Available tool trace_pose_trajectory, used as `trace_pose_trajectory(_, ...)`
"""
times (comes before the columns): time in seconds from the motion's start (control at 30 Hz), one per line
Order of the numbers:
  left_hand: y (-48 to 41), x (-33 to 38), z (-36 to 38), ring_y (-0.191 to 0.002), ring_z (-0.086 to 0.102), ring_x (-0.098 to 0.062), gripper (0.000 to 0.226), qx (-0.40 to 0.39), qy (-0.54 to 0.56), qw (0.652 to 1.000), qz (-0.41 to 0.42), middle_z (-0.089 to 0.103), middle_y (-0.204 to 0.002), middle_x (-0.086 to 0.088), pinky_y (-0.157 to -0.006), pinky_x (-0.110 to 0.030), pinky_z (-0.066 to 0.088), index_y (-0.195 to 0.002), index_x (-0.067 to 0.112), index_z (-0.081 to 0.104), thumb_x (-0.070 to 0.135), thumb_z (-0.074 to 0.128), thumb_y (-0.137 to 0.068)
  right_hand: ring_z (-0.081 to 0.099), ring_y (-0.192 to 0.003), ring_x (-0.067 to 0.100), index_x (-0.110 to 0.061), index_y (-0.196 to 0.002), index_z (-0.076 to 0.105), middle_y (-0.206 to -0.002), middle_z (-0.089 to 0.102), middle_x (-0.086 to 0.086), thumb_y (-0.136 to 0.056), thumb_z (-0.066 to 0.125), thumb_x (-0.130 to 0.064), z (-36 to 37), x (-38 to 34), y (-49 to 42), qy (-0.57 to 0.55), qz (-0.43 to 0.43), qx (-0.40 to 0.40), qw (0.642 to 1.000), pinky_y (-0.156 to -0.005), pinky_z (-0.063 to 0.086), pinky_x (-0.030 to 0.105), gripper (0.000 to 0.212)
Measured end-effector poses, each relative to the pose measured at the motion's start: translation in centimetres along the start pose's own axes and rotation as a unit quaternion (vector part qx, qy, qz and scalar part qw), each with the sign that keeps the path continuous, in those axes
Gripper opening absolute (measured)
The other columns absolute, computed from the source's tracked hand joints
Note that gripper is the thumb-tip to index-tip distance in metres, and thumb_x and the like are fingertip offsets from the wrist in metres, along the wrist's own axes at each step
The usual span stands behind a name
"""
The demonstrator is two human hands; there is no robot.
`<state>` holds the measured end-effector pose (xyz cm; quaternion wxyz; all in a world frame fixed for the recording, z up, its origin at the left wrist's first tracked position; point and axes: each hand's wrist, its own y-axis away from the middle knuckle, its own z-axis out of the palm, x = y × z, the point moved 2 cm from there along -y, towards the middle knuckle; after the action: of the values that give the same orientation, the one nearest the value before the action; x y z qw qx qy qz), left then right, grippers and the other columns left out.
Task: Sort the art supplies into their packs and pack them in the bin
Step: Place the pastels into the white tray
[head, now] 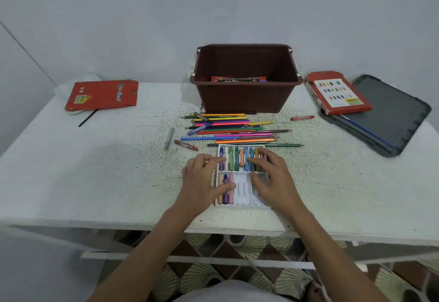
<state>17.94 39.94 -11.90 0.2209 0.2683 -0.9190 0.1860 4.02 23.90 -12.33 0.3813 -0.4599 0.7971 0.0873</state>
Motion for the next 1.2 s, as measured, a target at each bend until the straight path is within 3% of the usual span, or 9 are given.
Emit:
trace_pose_trajectory(0.3,-0.3,-1.1,-0.3,-0.116,0.038,-0.018,0.087,-0.003,-0.042,0.999,-0.009,0.043,-0.125,-0.001,-0.092,-0.033,0.028,-0.134,0.03,0.052,0.085,0.049,-0.066,0.029,-0.137,0.012,-0.028,-0.129,0.061,-0.149,0.039,-0.006,-0.09,0.067,-0.023,0.0,0.1,0.0,0.001,0.002,0.0,1.0,-0.108,0.023,0.029,0.04)
trace_pose_trajectory(0.4,-0.9,-2.1,-1.5,-0.116,0.04,-0.014,0.067,0.015,-0.003,1.0,-0.007,0.046,-0.123,0.001,-0.098,-0.033,0.03,-0.128,0.028,0.057,0.068,0.06,-0.075,0.028,-0.137,0.01,-0.028,-0.129,0.061,-0.149,0.038,-0.007,-0.09,0.066,-0.022,0.0,0.0,0.0,-0.001,0.0,0.0,1.0,-0.107,0.022,0.027,0.04)
trace_pose_trajectory(0.5,-1.9,-3.7,-2.9,-0.118,0.041,-0.014,0.036,0.047,-0.012,0.998,-0.029,0.048,-0.123,0.004,-0.099,-0.03,0.022,-0.123,0.026,0.061,0.038,0.065,-0.089,0.027,-0.135,0.007,-0.028,-0.129,0.061,-0.148,0.039,-0.007,-0.09,0.067,-0.021,0.0,0.1,0.0,-0.004,0.0,0.002,1.0,-0.107,0.022,0.027,0.04)
trace_pose_trajectory(0.63,-3.7,-5.5,-4.2,-0.119,0.045,-0.026,0.032,0.04,-0.116,0.992,-0.035,0.052,-0.13,-0.004,-0.096,-0.039,0.031,-0.125,0.02,0.062,0.013,0.058,-0.093,0.028,-0.134,0.007,-0.028,-0.129,0.061,-0.148,0.039,-0.007,-0.089,0.067,-0.021,0.0,0.1,0.0,-0.003,-0.002,0.003,1.0,-0.107,0.023,0.027,0.04)
trace_pose_trajectory(0.73,-4.4,-6.2,-4.7,-0.119,0.047,-0.033,0.034,0.022,-0.178,0.983,-0.03,0.054,-0.132,-0.013,-0.097,-0.047,0.035,-0.122,0.017,0.065,0.007,0.06,-0.09,0.029,-0.136,0.01,-0.028,-0.129,0.061,-0.149,0.039,-0.007,-0.09,0.067,-0.021,0.0,0.0,0.0,-0.006,-0.001,0.001,1.0,-0.108,0.023,0.028,0.04)
trace_pose_trajectory(0.87,-4.8,-6.4,-4.7,-0.111,0.052,-0.034,0.016,0.047,-0.189,0.981,-0.007,0.059,-0.12,-0.011,-0.09,-0.047,0.038,-0.102,0.015,0.07,0.017,0.07,-0.086,0.029,-0.137,0.011,-0.026,-0.129,0.061,-0.149,0.039,-0.006,-0.09,0.067,-0.021,0.0,0.0,0.0,-0.005,0.004,0.001,1.0,-0.109,0.024,0.028,0.04)
trace_pose_trajectory(1.0,-4.8,-6.3,-4.4,-0.099,0.056,-0.025,0.015,0.064,-0.154,0.986,0.03,0.064,-0.104,-0.001,-0.085,-0.041,0.038,-0.096,0.018,0.066,0.026,0.073,-0.085,0.026,-0.134,0.004,-0.027,-0.129,0.061,-0.148,0.038,-0.008,-0.09,0.067,-0.022,-0.1,0.0,0.0,-0.007,-0.001,0.005,1.0,-0.108,0.023,0.028,0.039)
trace_pose_trajectory(1.13,-4.1,-4.5,-4.3,-0.086,0.062,-0.012,0.011,0.053,0.015,0.998,0.012,0.069,-0.091,0.005,-0.089,-0.03,0.046,-0.098,0.018,0.063,0.023,0.069,-0.089,0.025,-0.132,0.002,-0.026,-0.128,0.062,-0.148,0.039,-0.007,-0.09,0.067,-0.021,0.0,0.0,0.0,-0.007,-0.002,0.008,1.0,-0.108,0.024,0.028,0.039)
trace_pose_trajectory(1.2,-3.5,-3.3,-4.3,-0.083,0.064,-0.005,0.015,0.038,0.089,0.995,-0.015,0.068,-0.089,0.009,-0.081,-0.026,0.051,-0.104,0.022,0.062,0.023,0.067,-0.09,0.025,-0.132,0.002,-0.026,-0.128,0.062,-0.149,0.039,-0.006,-0.09,0.067,-0.021,0.0,0.0,0.0,-0.004,-0.002,0.008,1.0,-0.107,0.023,0.027,0.039)
